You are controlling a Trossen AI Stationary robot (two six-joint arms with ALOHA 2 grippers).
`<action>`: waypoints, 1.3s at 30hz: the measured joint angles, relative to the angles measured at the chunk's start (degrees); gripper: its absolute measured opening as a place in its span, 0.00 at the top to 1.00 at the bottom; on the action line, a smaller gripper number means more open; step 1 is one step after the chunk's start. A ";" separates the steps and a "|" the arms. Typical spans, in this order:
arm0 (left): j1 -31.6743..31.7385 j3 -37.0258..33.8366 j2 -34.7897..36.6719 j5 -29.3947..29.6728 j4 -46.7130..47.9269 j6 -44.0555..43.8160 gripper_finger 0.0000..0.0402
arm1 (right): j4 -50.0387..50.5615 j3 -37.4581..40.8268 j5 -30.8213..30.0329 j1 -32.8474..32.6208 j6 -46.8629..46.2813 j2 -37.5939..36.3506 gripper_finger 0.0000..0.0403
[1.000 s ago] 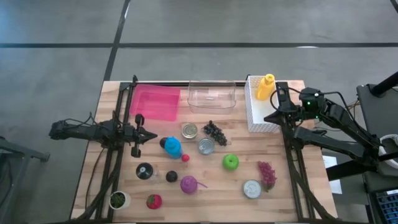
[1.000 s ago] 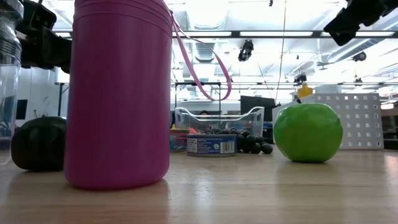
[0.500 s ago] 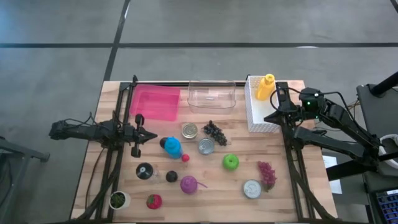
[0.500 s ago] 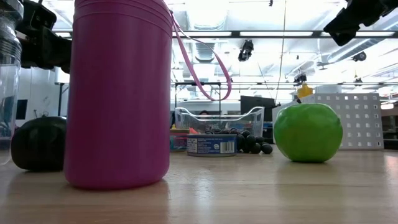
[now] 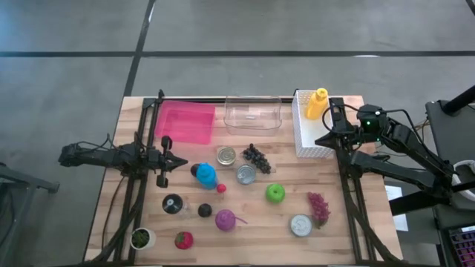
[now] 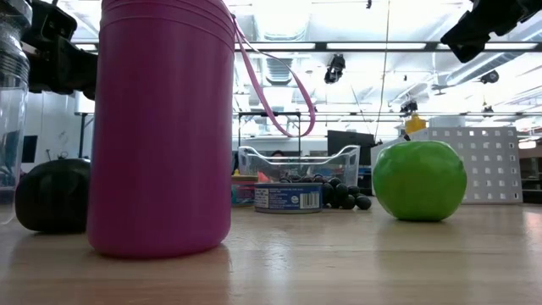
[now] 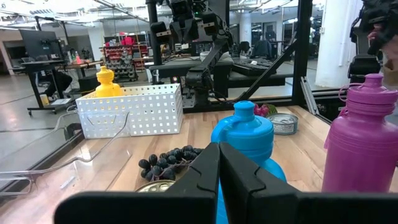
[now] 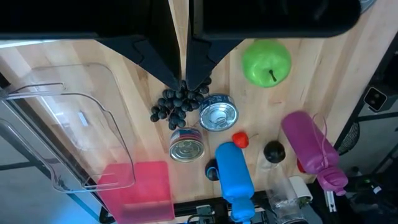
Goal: Pick & Place Food Item
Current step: Put the top plum into the pink bin
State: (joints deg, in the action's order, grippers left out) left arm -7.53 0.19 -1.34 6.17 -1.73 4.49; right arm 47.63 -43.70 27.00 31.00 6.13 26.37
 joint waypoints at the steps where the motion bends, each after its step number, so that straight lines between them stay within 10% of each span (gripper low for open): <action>1: 0.00 0.00 0.00 0.00 0.01 0.00 0.96 | -0.01 0.00 0.00 0.00 -0.02 0.00 0.94; 26: -0.04 0.23 0.02 0.01 -6.37 -2.78 0.96 | 0.01 0.00 -0.07 0.00 -0.13 0.00 0.94; 39: -0.09 14.05 -3.78 -1.31 1.97 -0.15 0.96 | 0.03 0.00 -0.07 0.01 -0.13 0.02 0.94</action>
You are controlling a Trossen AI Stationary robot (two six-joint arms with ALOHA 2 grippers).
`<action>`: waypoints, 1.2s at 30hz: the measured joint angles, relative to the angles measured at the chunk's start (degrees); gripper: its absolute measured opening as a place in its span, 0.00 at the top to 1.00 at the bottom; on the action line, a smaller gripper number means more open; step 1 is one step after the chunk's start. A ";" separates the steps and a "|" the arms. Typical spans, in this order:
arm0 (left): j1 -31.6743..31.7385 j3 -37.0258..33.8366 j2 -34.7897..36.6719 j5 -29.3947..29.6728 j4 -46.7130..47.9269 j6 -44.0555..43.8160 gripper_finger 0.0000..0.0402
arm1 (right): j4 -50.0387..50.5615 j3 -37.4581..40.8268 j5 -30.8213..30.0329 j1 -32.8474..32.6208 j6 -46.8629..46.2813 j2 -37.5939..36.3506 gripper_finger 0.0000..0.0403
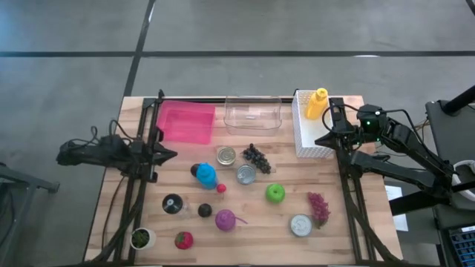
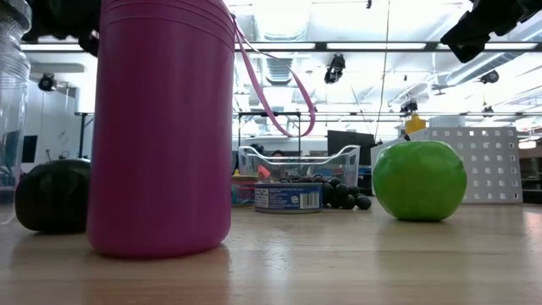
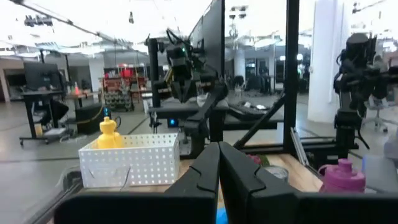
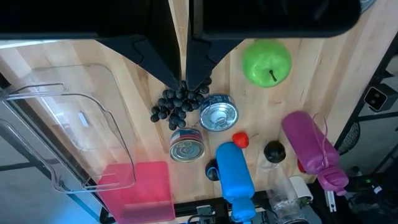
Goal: Pick & Place Food Item
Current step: Put the top plum into the pink bin
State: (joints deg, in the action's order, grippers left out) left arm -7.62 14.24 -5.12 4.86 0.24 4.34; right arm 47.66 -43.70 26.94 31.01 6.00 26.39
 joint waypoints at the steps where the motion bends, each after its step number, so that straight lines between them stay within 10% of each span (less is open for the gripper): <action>1: 0.00 1.35 -1.48 0.00 0.34 0.00 0.96 | 0.00 0.00 0.00 -0.01 0.01 0.00 0.94; 18: 0.00 35.10 -39.70 0.73 20.21 0.01 0.96 | -0.01 0.00 0.00 -0.01 0.02 0.00 0.94; 36: 0.04 54.62 -57.73 1.55 32.37 -1.86 0.96 | 0.00 0.00 0.00 0.00 0.02 0.00 0.94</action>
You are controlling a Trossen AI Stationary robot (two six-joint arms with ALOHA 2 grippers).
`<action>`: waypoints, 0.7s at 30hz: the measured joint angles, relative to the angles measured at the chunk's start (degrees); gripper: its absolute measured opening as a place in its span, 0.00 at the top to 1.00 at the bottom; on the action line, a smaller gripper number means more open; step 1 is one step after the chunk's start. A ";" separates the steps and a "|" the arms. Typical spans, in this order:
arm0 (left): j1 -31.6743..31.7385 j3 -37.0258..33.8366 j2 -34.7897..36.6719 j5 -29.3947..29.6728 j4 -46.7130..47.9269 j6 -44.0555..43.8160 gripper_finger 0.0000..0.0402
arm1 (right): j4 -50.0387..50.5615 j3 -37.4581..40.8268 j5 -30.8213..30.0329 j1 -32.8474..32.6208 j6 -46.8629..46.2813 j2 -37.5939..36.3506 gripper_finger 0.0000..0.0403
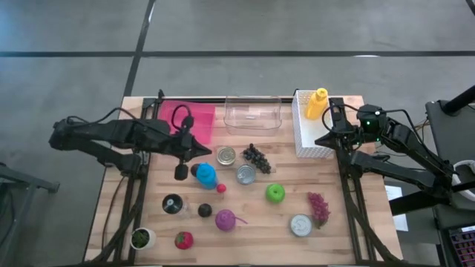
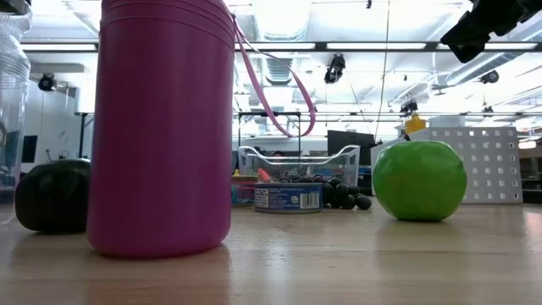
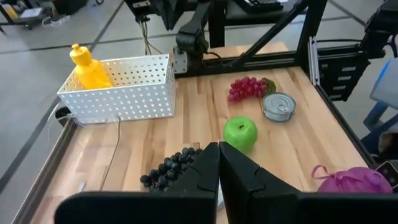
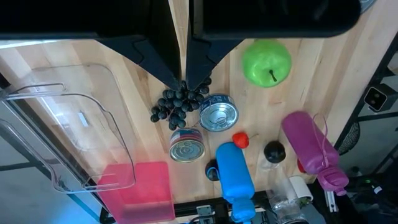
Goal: Pick & Place Food Item
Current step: Put the top plum into the pink bin
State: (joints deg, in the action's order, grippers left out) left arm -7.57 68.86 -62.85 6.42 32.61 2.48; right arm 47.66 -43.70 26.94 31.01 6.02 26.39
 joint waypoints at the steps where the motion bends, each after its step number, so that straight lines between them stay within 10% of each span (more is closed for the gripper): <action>1: 0.00 0.38 -0.35 0.00 0.55 -0.48 0.96 | -0.02 0.00 0.00 -0.01 0.00 0.00 0.94; 21: -2.51 1.18 -0.15 0.02 25.00 -11.02 0.96 | -0.01 0.00 0.02 -0.01 0.00 0.00 0.94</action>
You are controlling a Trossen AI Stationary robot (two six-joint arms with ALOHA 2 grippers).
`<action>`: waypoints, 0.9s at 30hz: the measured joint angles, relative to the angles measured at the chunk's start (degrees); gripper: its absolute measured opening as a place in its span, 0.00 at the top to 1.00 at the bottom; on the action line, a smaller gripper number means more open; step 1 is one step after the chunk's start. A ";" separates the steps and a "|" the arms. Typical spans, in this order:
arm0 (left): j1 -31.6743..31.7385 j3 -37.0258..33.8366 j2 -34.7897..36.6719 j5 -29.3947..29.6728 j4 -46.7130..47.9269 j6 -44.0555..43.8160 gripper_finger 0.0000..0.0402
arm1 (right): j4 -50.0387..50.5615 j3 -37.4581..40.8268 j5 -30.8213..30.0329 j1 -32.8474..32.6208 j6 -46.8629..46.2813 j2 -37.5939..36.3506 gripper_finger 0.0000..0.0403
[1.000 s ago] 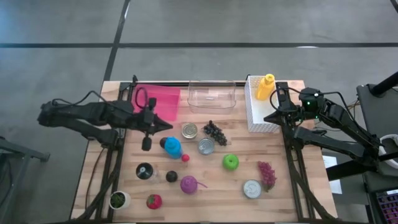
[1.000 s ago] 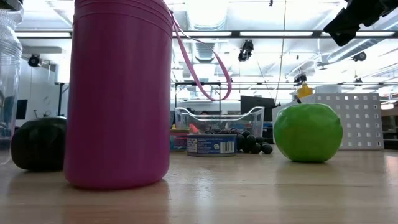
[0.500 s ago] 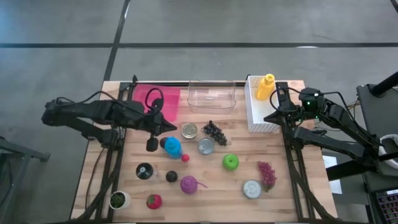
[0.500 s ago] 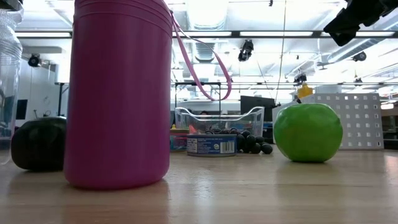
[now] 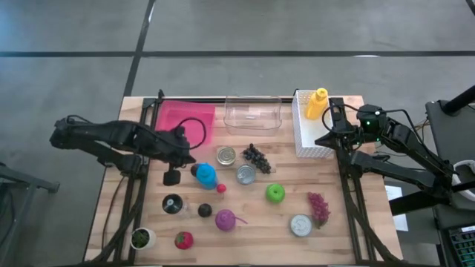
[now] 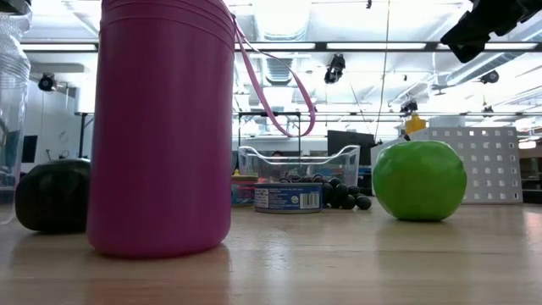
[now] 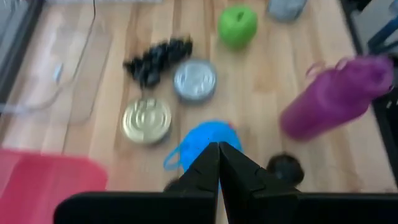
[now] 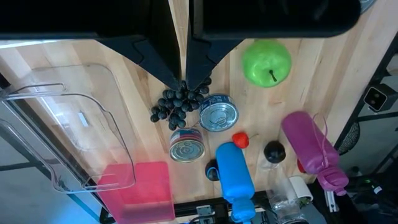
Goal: Pick & Place Food Item
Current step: Put the top plum into the pink bin
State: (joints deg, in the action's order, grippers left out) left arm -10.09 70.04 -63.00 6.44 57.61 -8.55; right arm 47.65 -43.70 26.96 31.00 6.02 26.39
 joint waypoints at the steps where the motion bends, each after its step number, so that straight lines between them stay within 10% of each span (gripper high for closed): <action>1: 0.00 -0.02 0.00 0.19 1.42 -0.52 0.96 | 0.01 0.00 0.00 0.00 0.00 0.00 0.94; 27: 0.04 -12.67 0.00 2.58 9.14 -11.21 0.96 | 0.01 0.00 0.00 0.02 0.00 0.00 0.94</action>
State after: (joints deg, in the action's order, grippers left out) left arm -10.04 57.37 -63.00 9.02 66.75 -19.75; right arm 47.66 -43.70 26.96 31.03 6.02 26.39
